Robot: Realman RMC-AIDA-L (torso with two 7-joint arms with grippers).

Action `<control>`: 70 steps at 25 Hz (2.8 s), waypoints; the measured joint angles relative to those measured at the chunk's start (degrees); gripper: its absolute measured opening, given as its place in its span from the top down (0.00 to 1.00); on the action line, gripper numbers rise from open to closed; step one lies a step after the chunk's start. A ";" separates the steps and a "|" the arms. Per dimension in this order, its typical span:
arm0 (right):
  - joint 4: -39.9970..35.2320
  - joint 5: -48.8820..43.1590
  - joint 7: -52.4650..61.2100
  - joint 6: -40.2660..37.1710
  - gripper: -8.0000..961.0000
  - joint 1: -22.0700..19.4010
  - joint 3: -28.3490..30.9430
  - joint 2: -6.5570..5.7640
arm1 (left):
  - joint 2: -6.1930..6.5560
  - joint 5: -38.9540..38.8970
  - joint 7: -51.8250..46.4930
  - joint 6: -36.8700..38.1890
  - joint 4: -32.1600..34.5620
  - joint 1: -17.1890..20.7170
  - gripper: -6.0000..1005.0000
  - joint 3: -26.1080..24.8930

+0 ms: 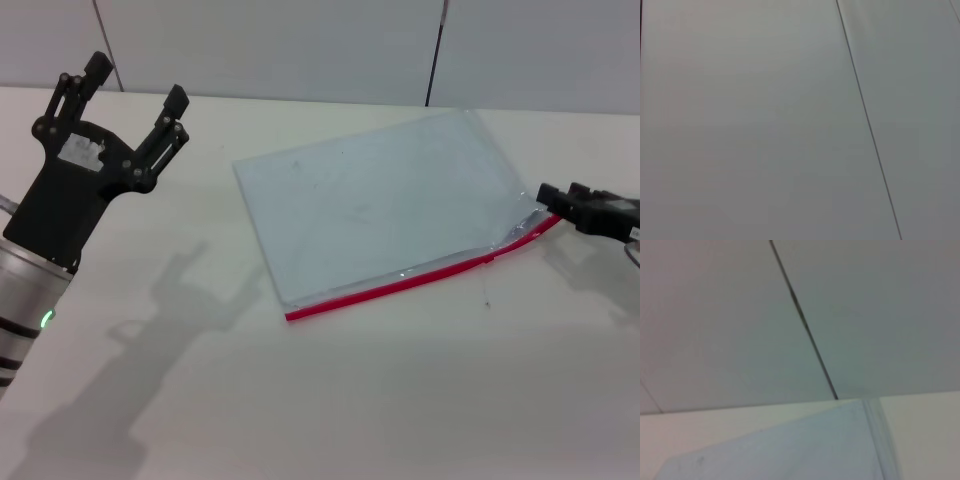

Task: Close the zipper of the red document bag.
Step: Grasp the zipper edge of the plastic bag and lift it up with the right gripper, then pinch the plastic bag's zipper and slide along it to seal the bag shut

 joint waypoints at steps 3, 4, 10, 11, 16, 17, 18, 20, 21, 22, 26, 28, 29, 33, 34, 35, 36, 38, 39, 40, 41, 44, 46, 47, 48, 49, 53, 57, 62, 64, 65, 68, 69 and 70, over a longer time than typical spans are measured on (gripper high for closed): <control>-0.03 -1.86 0.40 0.47 0.42 0.16 0.00 -0.02 | 0.00 0.00 0.00 0.00 0.02 -0.06 0.16 0.00; -0.02 -2.13 0.47 0.93 0.42 0.17 0.00 -0.03 | 0.00 0.00 0.00 0.00 0.02 -0.07 0.16 0.00; 0.39 -5.54 3.26 4.42 0.42 0.41 -0.17 -0.05 | 0.00 0.00 0.00 0.00 -0.08 -0.18 0.16 0.00; 0.44 -5.99 3.47 4.68 0.42 0.51 -0.17 -0.05 | 0.00 0.00 0.00 0.00 -0.10 -0.22 0.16 0.00; 0.98 -7.79 4.78 5.12 0.42 1.43 -1.09 -0.01 | 0.00 0.00 0.00 0.00 -0.09 -0.29 0.16 0.00; 1.25 -7.97 4.97 5.13 0.41 1.73 -1.31 -0.01 | 0.00 0.00 0.00 0.00 -0.09 -0.31 0.16 0.00; 1.65 -8.19 5.10 5.17 0.40 2.12 -1.52 0.01 | 0.00 0.00 0.00 0.00 -0.10 -0.33 0.16 0.00; 2.16 -8.30 5.12 5.32 0.38 2.76 -1.70 0.06 | 0.00 0.00 0.00 0.00 -0.10 -0.36 0.16 0.00; 2.40 -8.36 5.12 5.44 0.37 3.10 -1.84 0.11 | 0.00 0.00 0.00 0.00 -0.11 -0.44 0.16 0.00; 2.82 -8.37 5.12 5.77 0.36 3.48 -1.95 0.15 | -0.01 0.00 0.00 0.00 -0.12 -0.45 0.16 0.00; 4.94 -8.41 5.05 9.13 0.32 5.39 -2.16 0.19 | -0.08 0.00 0.00 -0.04 -0.14 -0.46 0.16 0.00; 5.88 -8.41 5.02 11.37 0.33 6.24 -2.22 0.23 | -0.08 0.00 0.00 -0.06 -0.18 -0.46 0.16 0.00; 6.19 -8.42 4.95 12.19 0.34 6.50 -2.22 0.24 | -0.08 0.00 0.00 -0.06 -0.20 -0.47 0.16 0.00; 6.56 -8.20 4.63 12.84 0.39 6.81 -2.19 0.29 | -0.09 0.00 0.00 -0.08 -0.24 -0.51 0.16 0.00; 6.57 -8.04 4.57 12.83 0.41 6.81 -2.13 0.30 | -0.09 0.00 0.00 -0.08 -0.24 -0.52 0.16 0.00; 6.57 -7.97 4.55 12.83 0.43 6.82 -2.10 0.30 | -0.09 0.00 0.00 -0.09 -0.24 -0.52 0.16 0.00; 6.58 -7.95 4.52 12.85 0.45 6.84 -2.09 0.30 | -0.09 0.00 0.00 -0.09 -0.24 -0.53 0.16 0.00; 6.58 -7.94 4.33 12.92 0.49 6.92 -2.12 0.31 | -0.09 0.00 0.00 -0.09 -0.24 -0.54 0.16 0.00; 6.58 -7.90 4.02 12.94 0.51 6.95 -2.06 0.31 | -0.09 0.00 0.00 -0.09 -0.24 -0.54 0.16 0.00; 6.58 -7.85 3.69 12.94 0.53 6.97 -1.96 0.33 | -0.09 0.00 0.00 -0.09 -0.24 -0.54 0.16 0.00; 6.59 -7.79 3.25 12.92 0.55 7.02 -1.82 0.35 | -0.09 0.00 0.00 -0.09 -0.24 -0.54 0.16 0.00; 6.88 -7.72 2.70 12.65 0.66 7.27 -1.81 0.39 | -0.09 0.00 0.00 -0.09 -0.29 -0.55 0.16 0.00; 7.11 -7.71 2.66 12.36 0.81 7.45 -1.94 0.38 | -0.09 0.00 0.00 -0.09 -0.30 -0.55 0.16 0.00; 7.15 -7.70 2.63 12.12 0.84 7.48 -1.97 0.36 | -0.09 0.00 0.00 -0.09 -0.31 -0.54 0.16 0.00; 7.15 -7.69 2.59 11.82 0.88 7.49 -2.00 0.35 | -0.08 0.00 0.00 -0.09 -0.32 -0.55 0.16 0.00; 7.15 -7.69 2.52 11.30 0.91 7.50 -2.02 0.35 | -0.09 0.00 0.00 -0.09 -0.32 -0.54 0.16 0.00; 7.15 -7.74 2.17 8.85 0.99 7.51 -2.03 0.32 | -0.09 0.00 0.00 -0.09 -0.32 -0.54 0.16 0.02; 7.12 -6.98 0.51 2.99 0.98 7.52 -1.09 0.31 | -0.08 0.05 0.00 -0.87 -0.26 -0.87 0.16 1.77; 7.97 -2.68 -2.69 -5.35 0.98 8.81 -0.72 0.35 | -0.08 0.14 0.01 -4.41 -0.05 -3.47 0.16 9.31; 9.38 -1.59 -3.92 -7.26 0.98 9.85 -0.72 0.38 | -0.09 0.16 0.05 -6.09 -0.01 -4.82 0.16 12.91; 9.97 -1.38 -4.34 -7.66 0.98 10.34 -0.73 0.38 | -0.09 0.17 0.10 -6.59 0.00 -5.29 0.16 14.25; 11.37 -1.19 -4.92 -8.11 0.98 11.74 -0.87 0.39 | -0.11 0.18 0.53 -7.98 0.06 -6.65 0.16 18.58; 11.72 -1.21 -4.96 -8.25 0.98 12.03 -0.95 0.39 | -0.12 0.19 0.65 -8.33 0.08 -6.95 0.16 19.62; 11.97 -1.25 -4.96 -8.58 0.98 12.23 -1.01 0.39 | -0.14 0.18 0.73 -8.74 0.10 -7.24 0.16 20.55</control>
